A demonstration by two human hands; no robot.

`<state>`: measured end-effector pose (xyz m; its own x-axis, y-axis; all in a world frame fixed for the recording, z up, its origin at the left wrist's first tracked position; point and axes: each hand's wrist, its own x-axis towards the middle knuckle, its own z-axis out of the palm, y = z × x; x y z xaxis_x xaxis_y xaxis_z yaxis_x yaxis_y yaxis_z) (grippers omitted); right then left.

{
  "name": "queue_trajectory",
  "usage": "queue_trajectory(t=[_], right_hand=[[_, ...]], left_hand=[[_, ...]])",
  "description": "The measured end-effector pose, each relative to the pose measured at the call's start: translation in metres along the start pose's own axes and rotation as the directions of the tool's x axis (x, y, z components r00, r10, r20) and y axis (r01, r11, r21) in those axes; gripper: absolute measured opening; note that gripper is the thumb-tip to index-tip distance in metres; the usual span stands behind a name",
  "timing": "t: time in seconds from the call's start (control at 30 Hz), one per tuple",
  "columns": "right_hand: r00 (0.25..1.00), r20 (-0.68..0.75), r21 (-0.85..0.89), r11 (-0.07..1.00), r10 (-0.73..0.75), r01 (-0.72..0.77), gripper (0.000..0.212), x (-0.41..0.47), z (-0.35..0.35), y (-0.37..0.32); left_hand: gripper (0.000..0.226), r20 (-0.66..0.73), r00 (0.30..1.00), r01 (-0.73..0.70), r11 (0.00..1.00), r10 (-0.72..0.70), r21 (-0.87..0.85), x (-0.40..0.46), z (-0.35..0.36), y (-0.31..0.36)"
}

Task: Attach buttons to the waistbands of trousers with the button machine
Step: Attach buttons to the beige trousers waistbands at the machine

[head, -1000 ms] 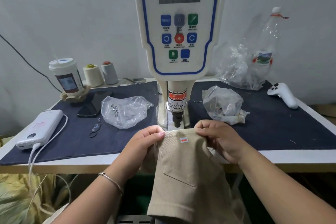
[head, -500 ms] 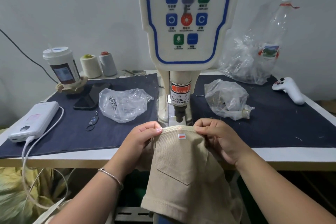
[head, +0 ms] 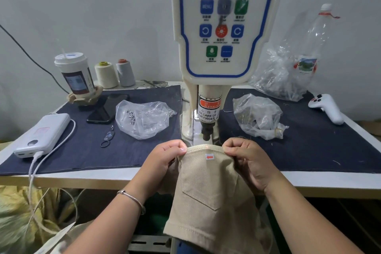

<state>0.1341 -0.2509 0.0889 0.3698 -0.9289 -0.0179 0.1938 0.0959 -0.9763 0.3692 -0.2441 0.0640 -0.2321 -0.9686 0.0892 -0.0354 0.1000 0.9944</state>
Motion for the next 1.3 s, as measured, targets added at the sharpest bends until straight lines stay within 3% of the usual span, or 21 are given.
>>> queue_trajectory(t=[0.27, 0.4, 0.83, 1.13, 1.3], right_hand=[[1.000, -0.025, -0.008, 1.000, -0.008, 0.008, 0.018, 0.001, 0.000, 0.001], [0.999, -0.039, -0.008, 1.000, -0.006, 0.006, 0.009, 0.000, 0.000, 0.000], [0.999, -0.051, -0.008, 1.000, -0.016, 0.016, 0.011, 0.000, -0.001, 0.004], [0.995, -0.102, 0.013, 1.000, -0.010, 0.011, 0.027, -0.003, 0.007, -0.007], [0.989, -0.149, -0.047, 0.999, -0.007, 0.000, 0.024, -0.018, 0.017, -0.015]], left_hand=[[0.022, 0.001, 1.000, -0.002, 1.000, 0.002, 0.010, -0.001, 0.002, 0.004], [0.021, -0.006, 1.000, 0.016, 1.000, -0.016, 0.005, -0.003, 0.003, 0.005], [0.019, -0.005, 0.999, 0.040, 0.999, -0.040, -0.027, -0.006, 0.006, 0.011], [0.019, -0.026, 0.999, 0.034, 0.999, -0.035, -0.005, -0.008, 0.008, 0.018], [0.017, -0.034, 0.999, 0.018, 0.999, -0.017, 0.039, -0.016, 0.012, 0.029]])
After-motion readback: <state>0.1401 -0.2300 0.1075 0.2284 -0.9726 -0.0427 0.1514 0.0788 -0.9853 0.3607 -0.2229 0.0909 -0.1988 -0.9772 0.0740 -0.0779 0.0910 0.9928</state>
